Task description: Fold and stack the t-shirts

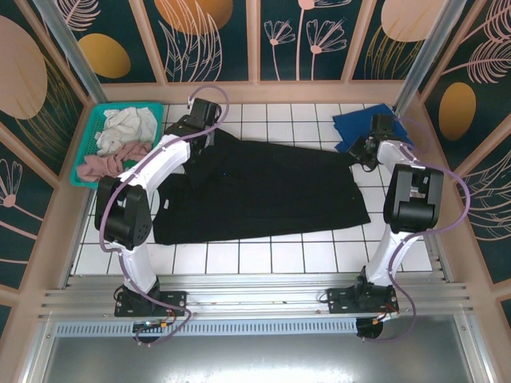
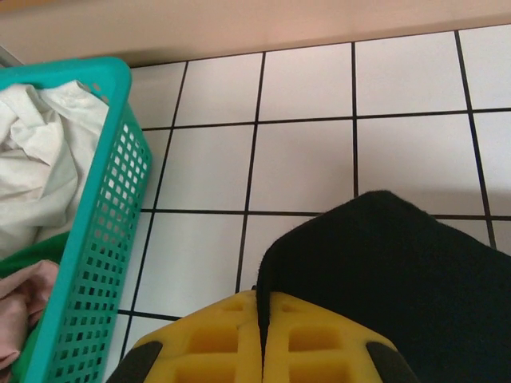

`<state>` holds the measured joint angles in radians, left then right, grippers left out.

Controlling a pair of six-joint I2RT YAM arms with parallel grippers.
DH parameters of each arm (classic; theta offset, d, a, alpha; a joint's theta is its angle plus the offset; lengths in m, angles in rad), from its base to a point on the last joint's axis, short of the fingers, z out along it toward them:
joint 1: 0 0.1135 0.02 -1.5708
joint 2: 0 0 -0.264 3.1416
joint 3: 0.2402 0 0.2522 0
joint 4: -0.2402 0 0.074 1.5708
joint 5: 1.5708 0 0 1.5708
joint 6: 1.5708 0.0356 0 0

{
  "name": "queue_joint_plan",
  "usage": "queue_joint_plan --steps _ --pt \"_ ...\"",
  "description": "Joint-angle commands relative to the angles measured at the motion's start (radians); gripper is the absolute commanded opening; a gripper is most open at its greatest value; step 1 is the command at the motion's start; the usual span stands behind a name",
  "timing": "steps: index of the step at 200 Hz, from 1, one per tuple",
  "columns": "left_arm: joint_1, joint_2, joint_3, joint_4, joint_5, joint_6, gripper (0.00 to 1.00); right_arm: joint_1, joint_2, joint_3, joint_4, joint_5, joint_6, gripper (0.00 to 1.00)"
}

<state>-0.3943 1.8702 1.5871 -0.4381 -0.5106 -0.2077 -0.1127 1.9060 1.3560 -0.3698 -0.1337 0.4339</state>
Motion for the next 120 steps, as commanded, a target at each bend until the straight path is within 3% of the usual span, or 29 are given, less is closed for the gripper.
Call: queue_joint_plan --steps 1,57,90,120 --pt "0.005 -0.025 0.028 0.015 -0.060 0.041 0.00 -0.021 -0.076 0.052 -0.041 -0.006 0.026 0.00" --pt "0.006 -0.080 -0.090 0.054 -0.040 0.015 0.00 -0.014 -0.169 0.001 -0.003 -0.027 0.054 0.00" --pt "0.008 -0.085 -0.115 0.065 -0.013 0.003 0.00 -0.014 -0.077 0.053 -0.073 0.006 0.020 0.00" --pt "0.008 -0.110 -0.125 0.049 -0.017 -0.011 0.00 0.009 -0.182 -0.060 0.064 -0.013 0.001 0.00"
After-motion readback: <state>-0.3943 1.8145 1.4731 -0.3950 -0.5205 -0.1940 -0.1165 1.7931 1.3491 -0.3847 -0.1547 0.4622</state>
